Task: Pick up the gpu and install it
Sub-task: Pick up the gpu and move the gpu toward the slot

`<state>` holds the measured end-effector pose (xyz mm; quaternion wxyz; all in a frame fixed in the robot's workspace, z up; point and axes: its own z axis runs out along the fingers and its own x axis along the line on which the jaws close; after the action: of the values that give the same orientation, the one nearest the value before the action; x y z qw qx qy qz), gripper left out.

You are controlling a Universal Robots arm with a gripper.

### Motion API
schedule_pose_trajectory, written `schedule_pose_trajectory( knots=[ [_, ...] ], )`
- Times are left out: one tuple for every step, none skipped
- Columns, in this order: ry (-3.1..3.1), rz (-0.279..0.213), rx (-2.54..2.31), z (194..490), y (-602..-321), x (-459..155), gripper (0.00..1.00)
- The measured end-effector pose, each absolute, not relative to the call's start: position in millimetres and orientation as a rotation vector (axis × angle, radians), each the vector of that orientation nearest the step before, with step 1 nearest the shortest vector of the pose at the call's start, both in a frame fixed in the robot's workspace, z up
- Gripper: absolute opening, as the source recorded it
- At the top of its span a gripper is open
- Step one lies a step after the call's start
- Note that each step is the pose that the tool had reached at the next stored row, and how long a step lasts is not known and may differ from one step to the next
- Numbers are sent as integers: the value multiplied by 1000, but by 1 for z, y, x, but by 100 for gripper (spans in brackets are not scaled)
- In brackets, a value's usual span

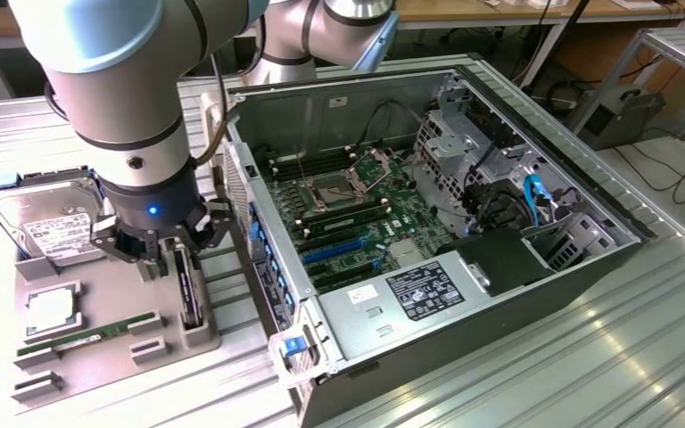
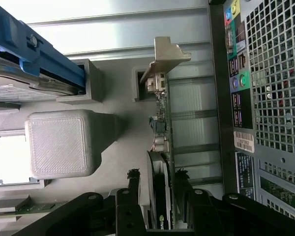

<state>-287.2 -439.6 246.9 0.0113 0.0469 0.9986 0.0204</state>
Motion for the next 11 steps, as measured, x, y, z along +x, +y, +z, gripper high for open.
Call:
schedule_pose_trajectory(
  knots=[
    [3115, 64, 146, 247, -440, -287, 42],
    [3115, 63, 146, 247, -440, -288, 42],
    [3115, 63, 145, 247, -440, -288, 42],
    [3115, 63, 145, 247, -440, -288, 41],
    [3115, 63, 145, 247, -440, -288, 34],
    [3115, 63, 145, 247, -440, -288, 34],
    [3115, 63, 145, 247, -440, -289, 27],
    [3115, 63, 144, 247, -440, -289, 27],
    [3115, 63, 144, 247, -440, -289, 27],
    [3115, 63, 144, 247, -440, -290, 27],
    [3115, 63, 143, 247, -440, -290, 26]
  ],
)
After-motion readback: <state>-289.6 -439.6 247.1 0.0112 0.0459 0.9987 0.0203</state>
